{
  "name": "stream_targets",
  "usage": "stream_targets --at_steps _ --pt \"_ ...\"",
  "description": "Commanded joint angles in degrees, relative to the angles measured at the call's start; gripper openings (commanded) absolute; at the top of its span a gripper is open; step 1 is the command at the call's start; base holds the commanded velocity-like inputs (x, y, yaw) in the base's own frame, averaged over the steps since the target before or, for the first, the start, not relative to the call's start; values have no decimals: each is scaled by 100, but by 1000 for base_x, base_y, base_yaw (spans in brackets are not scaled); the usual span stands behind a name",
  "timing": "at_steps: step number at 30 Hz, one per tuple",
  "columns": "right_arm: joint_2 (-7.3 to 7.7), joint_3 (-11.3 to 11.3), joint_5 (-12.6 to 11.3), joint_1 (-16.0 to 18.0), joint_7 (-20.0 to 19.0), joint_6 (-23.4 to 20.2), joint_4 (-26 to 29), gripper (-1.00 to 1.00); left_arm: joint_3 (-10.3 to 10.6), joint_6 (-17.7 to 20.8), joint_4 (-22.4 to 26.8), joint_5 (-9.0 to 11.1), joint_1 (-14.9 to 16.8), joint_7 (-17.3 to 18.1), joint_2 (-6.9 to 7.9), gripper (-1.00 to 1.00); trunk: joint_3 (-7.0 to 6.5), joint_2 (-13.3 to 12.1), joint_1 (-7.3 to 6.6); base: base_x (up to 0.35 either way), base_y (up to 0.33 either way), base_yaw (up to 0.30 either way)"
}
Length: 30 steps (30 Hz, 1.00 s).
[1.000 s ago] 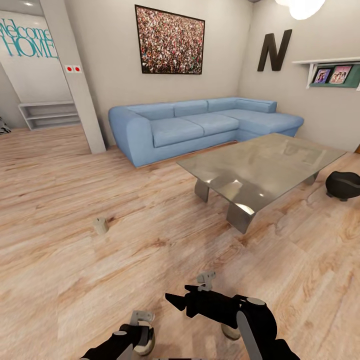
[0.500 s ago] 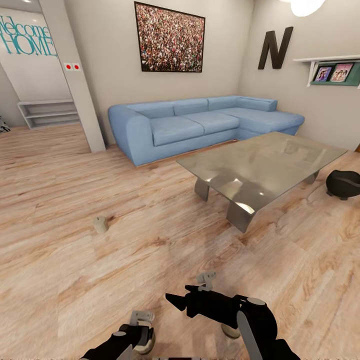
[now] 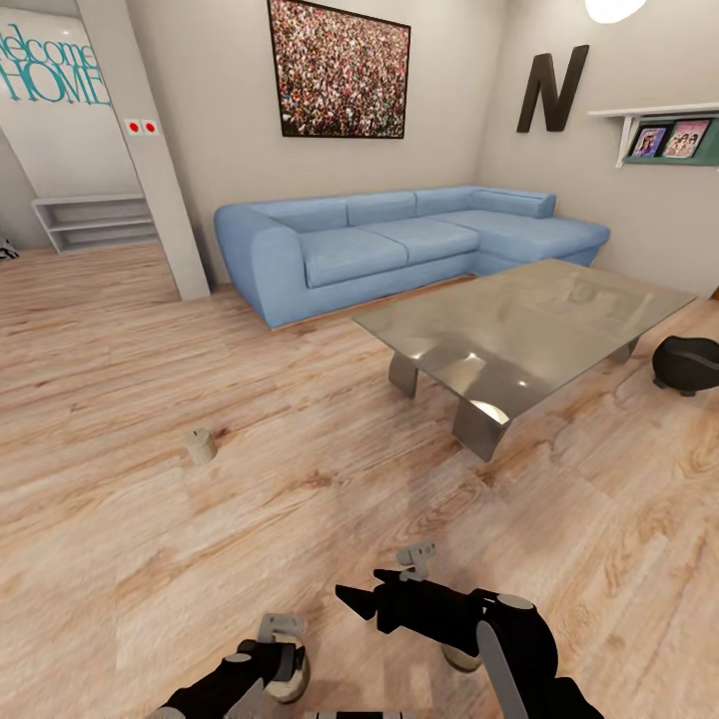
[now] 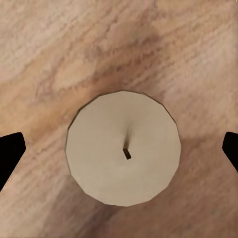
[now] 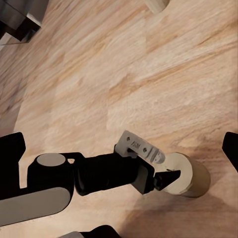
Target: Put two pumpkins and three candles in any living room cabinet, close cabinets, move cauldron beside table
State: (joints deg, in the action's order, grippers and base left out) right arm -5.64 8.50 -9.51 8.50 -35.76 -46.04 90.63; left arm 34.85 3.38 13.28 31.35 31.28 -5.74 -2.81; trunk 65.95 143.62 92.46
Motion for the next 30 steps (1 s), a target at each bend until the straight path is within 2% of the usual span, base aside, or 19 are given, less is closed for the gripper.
stream_targets --at_steps 1,10,15,21,25,30 --pt "-1 -5 -34 3 7 -41 2 100 49 19 16 45 7 -39 10 100 5 2 -1 0 0 0" --pt "1 -8 -33 3 7 -37 -2 100 48 6 17 47 203 -51 35 100 182 13 19 0 0 0" --pt "7 -13 -33 3 6 -37 -2 100 48 -9 -1 51 366 -35 41 100 182 13 19 0 0 0" --pt "9 -21 -33 3 7 -37 -2 100 48 -15 4 47 411 -26 39 100 182 13 19 0 0 0" --pt "10 -156 -39 3 3 -37 -2 100 43 -54 -7 47 420 -24 35 100 182 13 19 0 0 0" --pt "10 -197 -39 3 0 -37 -2 100 40 -59 -15 34 415 -20 35 100 182 13 19 0 0 0"
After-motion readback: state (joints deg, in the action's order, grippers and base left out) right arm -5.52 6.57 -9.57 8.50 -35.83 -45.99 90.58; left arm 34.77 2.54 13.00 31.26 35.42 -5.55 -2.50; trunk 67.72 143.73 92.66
